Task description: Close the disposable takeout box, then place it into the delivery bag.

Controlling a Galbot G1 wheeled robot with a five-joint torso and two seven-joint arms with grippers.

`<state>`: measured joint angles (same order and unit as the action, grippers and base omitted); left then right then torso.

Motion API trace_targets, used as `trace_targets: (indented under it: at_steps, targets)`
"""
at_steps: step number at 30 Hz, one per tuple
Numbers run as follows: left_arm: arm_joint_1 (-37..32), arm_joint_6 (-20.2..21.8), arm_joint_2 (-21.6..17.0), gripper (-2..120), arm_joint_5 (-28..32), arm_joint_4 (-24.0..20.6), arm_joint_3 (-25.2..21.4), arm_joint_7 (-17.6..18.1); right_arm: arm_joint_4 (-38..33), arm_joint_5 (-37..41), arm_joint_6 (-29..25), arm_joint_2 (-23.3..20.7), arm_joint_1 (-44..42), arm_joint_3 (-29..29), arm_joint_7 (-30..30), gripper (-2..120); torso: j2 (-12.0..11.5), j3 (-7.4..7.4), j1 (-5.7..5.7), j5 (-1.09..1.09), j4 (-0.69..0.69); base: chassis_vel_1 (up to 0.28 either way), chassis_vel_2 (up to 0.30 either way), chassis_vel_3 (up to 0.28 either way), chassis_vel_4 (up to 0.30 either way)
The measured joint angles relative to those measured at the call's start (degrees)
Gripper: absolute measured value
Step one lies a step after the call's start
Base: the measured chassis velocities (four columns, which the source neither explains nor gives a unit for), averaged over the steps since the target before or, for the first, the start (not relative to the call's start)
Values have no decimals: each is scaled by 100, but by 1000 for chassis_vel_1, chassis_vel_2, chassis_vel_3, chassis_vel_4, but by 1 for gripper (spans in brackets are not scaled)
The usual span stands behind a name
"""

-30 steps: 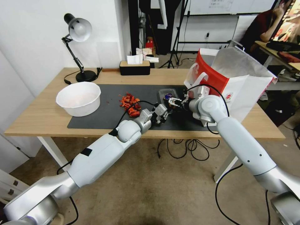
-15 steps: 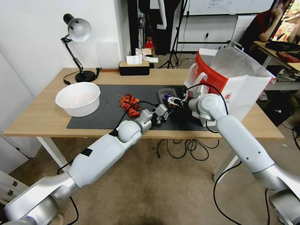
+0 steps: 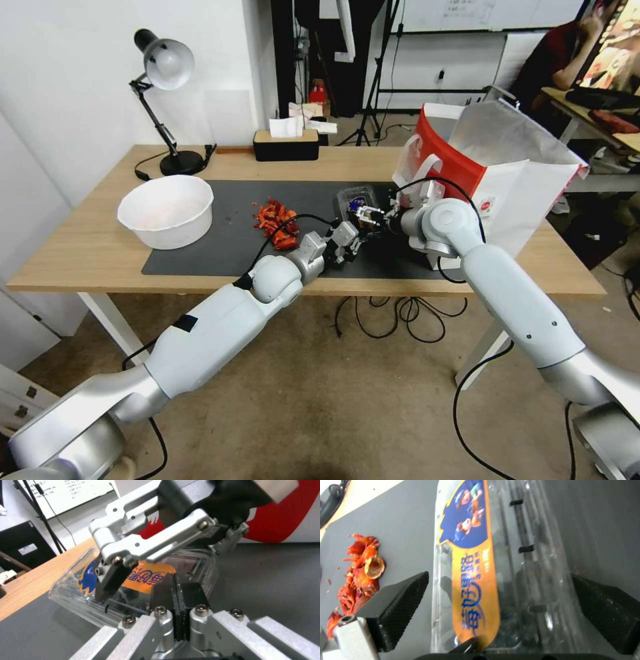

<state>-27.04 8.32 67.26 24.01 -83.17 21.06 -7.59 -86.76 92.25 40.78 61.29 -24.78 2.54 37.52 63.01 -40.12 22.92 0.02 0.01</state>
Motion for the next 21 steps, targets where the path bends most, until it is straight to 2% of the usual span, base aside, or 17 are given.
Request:
trace_targets:
  at_steps: [14, 17, 19, 20, 21]
  targets:
    - [33, 2, -6, 0, 7, 2, 32, -2, -4, 148, 22, -18, 27, -19, 78, 100, 0, 0, 0, -2, 1, 0, 0, 0, 0]
    - [38, 2, -9, 0, 8, 3, 59, -2, -1, 152, 16, -28, 31, -29, 84, 96, 0, 0, 0, -3, 0, 0, 0, 0, 0]
    - [50, 3, -2, 0, 9, 4, 73, -2, 0, 153, -1, -37, 34, -44, 88, 86, 0, 0, 0, -2, -1, 0, 0, 0, 0]
    - [50, 3, -2, 0, 9, 4, 73, -2, 0, 153, -1, -37, 34, -44, 88, 86, 0, 0, 0, -2, -1, 0, 0, 0, 0]
    - [54, 3, 7, 0, 10, 6, 80, -2, 6, 154, -10, -41, 39, -51, 90, 80, 0, 0, 0, -1, -1, 0, 0, 0, 0]
